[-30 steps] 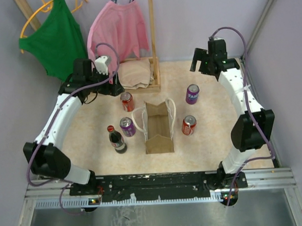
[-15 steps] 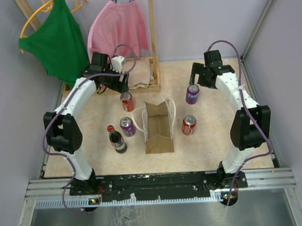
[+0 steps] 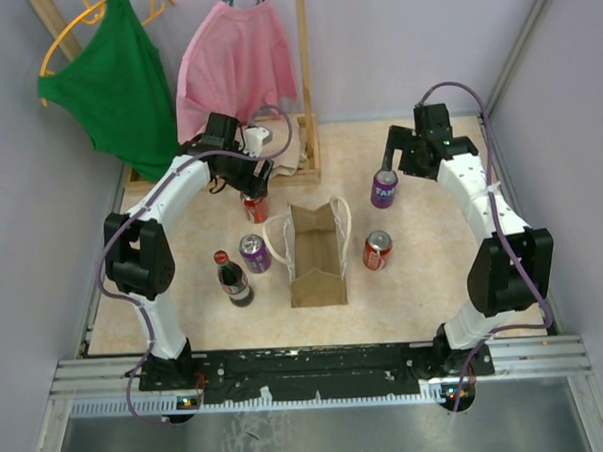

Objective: Place the beverage into the canvas bag

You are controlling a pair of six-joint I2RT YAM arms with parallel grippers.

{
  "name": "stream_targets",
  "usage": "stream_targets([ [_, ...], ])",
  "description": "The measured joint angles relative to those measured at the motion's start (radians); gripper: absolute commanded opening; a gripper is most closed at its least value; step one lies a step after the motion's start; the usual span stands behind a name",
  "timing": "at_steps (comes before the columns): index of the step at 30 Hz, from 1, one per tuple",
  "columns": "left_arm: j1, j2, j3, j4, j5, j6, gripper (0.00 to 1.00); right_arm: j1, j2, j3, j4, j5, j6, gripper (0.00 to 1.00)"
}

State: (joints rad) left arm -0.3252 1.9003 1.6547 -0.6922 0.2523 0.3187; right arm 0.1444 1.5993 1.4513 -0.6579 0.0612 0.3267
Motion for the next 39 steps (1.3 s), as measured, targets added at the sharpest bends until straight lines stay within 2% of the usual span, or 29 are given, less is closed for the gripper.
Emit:
stream_targets([
  [7, -0.007, 0.043, 0.0, -0.002, -0.044, 0.016, 0.83, -0.003, -0.002, -0.031, 0.002, -0.002, 0.008, 0.99],
  [10, -0.007, 0.064, 0.0, -0.013, -0.051, 0.019, 0.77, -0.003, -0.003, -0.031, 0.004, -0.002, 0.01, 0.99],
  [12, -0.008, 0.067, 0.0, -0.019, -0.054, 0.02, 0.62, -0.003, -0.006, -0.034, 0.006, -0.002, 0.01, 0.99],
  [17, -0.013, 0.067, 0.0, -0.024, -0.053, 0.033, 0.02, -0.003, -0.027, -0.067, 0.016, -0.002, 0.016, 0.99],
  [22, -0.013, 0.065, 0.006, -0.045, -0.05, 0.035, 0.0, -0.004, -0.032, -0.086, 0.022, -0.001, 0.018, 0.99],
  [28, -0.013, 0.051, 0.079, -0.182, -0.047, 0.033, 0.0, -0.005, -0.052, -0.104, 0.023, 0.005, 0.018, 0.99],
  [35, -0.013, -0.11, 0.223, -0.217, -0.014, 0.021, 0.0, -0.01, -0.081, -0.128, 0.041, 0.004, 0.018, 0.99],
  [39, -0.013, -0.193, 0.312, -0.215, 0.058, -0.002, 0.0, -0.01, -0.081, -0.131, 0.041, 0.005, 0.018, 0.99],
])
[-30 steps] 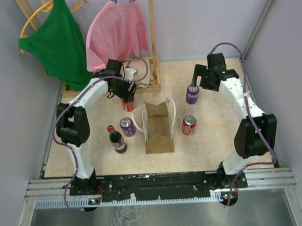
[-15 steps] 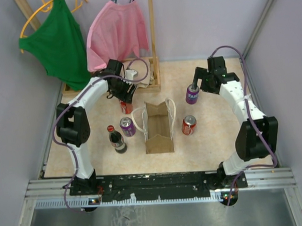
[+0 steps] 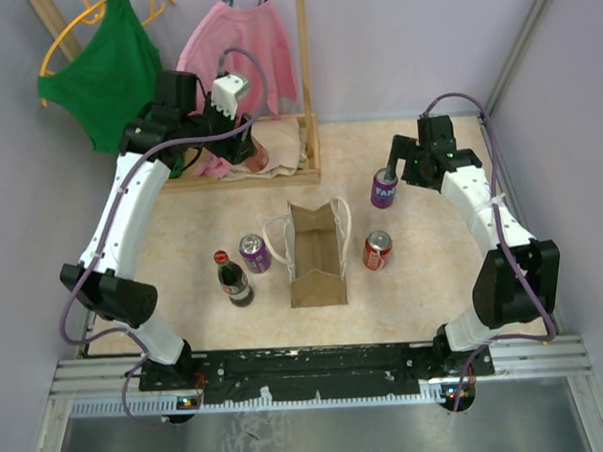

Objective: Place the beverage into the canvas bag

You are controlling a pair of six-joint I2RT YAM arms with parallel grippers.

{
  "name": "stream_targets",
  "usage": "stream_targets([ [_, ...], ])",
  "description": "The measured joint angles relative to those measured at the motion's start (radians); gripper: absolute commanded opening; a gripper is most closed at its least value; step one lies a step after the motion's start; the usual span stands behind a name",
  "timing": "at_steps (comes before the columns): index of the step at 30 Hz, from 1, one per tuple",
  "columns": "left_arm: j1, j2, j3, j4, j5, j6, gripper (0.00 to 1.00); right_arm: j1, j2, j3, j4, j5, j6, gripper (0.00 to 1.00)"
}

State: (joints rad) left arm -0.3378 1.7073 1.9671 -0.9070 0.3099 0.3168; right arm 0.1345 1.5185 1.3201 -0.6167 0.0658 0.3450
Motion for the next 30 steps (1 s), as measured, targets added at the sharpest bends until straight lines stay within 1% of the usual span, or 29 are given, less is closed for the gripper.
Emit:
stream_targets([
  [4, -0.02, -0.04, 0.053, -0.016, 0.088, -0.022, 0.0, 0.0, 0.0, 0.0, 0.001, 0.0, 0.0, 0.99],
  [8, -0.105, -0.049, 0.064, -0.05, 0.149, -0.025, 0.0, 0.0, 0.0, 0.0, 0.0, 0.0, 0.0, 0.99],
  [10, -0.162, -0.057, 0.038, -0.062, 0.167, -0.025, 0.0, 0.0, 0.0, 0.0, 0.0, 0.0, 0.0, 0.99],
  [13, -0.247, -0.076, -0.039, -0.068, 0.175, -0.025, 0.0, 0.0, 0.0, 0.0, 0.0, 0.0, 0.0, 0.99],
  [15, -0.283, -0.083, -0.086, -0.072, 0.177, -0.027, 0.0, 0.0, -0.001, -0.002, 0.001, 0.0, 0.001, 0.99],
  [20, -0.312, -0.086, -0.171, -0.068, 0.16, -0.028, 0.0, 0.0, -0.019, -0.021, 0.002, 0.0, 0.001, 0.99],
  [23, -0.325, -0.087, -0.217, -0.04, 0.141, -0.032, 0.0, 0.0, -0.025, -0.032, 0.004, 0.0, 0.001, 0.99],
  [27, -0.373, -0.086, -0.284, 0.013, 0.121, -0.045, 0.0, 0.0, -0.027, -0.043, 0.005, -0.003, 0.008, 0.99],
  [30, -0.397, -0.069, -0.3, 0.033, 0.117, -0.058, 0.0, 0.0, -0.027, -0.047, 0.003, -0.003, 0.008, 0.99],
])
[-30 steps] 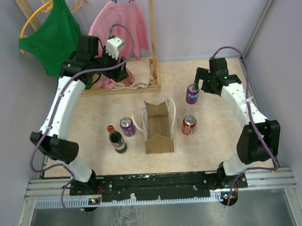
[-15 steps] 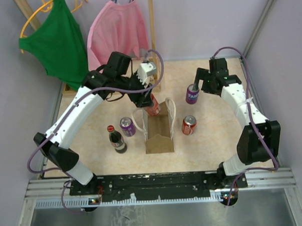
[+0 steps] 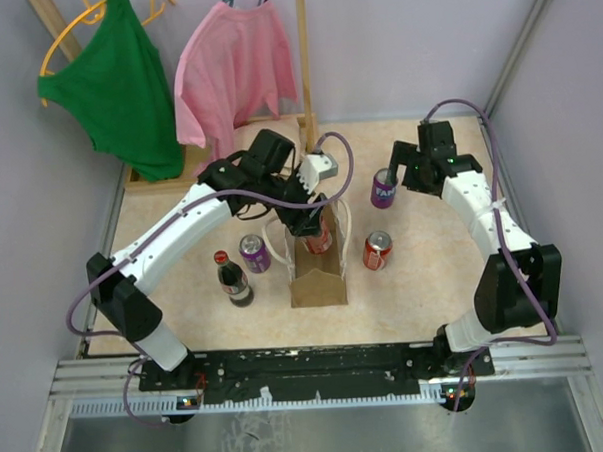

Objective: Place the beverage into the canvas bag

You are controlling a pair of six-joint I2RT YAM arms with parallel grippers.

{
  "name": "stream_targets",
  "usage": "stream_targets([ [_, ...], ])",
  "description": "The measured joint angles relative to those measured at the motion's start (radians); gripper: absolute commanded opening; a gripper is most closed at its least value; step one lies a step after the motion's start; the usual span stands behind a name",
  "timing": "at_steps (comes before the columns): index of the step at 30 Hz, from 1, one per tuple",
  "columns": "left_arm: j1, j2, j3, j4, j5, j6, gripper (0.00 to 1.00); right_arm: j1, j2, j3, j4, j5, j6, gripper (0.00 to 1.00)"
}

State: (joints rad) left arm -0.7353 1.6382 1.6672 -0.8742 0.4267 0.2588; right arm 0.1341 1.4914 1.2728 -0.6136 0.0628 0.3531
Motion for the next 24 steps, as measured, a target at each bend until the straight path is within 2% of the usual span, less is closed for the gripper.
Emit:
stream_targets([
  [11, -0.008, 0.08, -0.048, 0.12, -0.042, -0.015, 0.0, -0.005, -0.027, -0.032, -0.001, 0.0, 0.0, 0.99],
  [24, -0.008, 0.1, -0.16, 0.217, -0.086, -0.025, 0.0, -0.013, -0.039, -0.051, -0.001, 0.001, 0.002, 0.99],
])
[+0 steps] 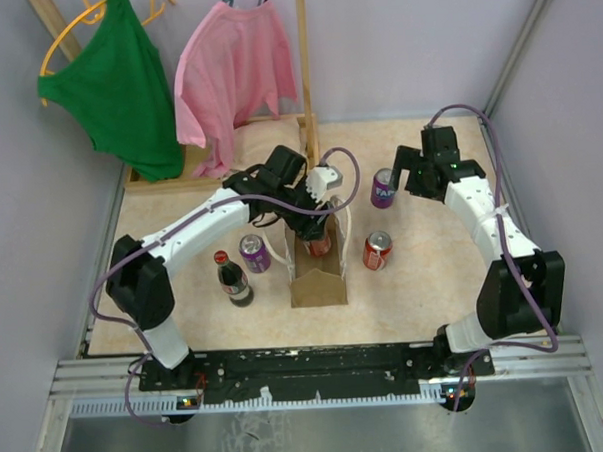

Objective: Place the beverage into the canvas bag

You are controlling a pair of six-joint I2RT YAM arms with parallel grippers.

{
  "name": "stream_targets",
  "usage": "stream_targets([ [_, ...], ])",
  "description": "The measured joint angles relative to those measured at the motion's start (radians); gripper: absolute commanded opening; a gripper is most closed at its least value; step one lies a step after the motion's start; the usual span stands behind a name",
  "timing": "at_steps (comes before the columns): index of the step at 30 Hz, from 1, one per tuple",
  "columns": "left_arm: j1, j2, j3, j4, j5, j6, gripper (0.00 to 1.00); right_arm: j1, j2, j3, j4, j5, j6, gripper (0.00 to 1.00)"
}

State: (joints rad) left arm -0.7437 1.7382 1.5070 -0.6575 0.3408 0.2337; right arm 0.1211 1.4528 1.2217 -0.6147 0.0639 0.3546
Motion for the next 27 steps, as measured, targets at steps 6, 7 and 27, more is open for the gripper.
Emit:
stream_targets([
  [6, -0.003, 0.058, -0.001, 0.051, -0.021, -0.015, 0.0, 0.0, -0.001, 0.0, 0.0, 0.003, 0.005, 0.99],
  [7, -0.003, 0.062, -0.001, 0.052, -0.022, -0.016, 0.0, 0.0, -0.002, 0.0, 0.0, 0.003, 0.005, 0.99],
  [27, -0.026, 0.144, 0.011, 0.107, -0.077, -0.062, 0.0, -0.008, -0.027, -0.024, -0.003, 0.006, 0.006, 0.99],
])
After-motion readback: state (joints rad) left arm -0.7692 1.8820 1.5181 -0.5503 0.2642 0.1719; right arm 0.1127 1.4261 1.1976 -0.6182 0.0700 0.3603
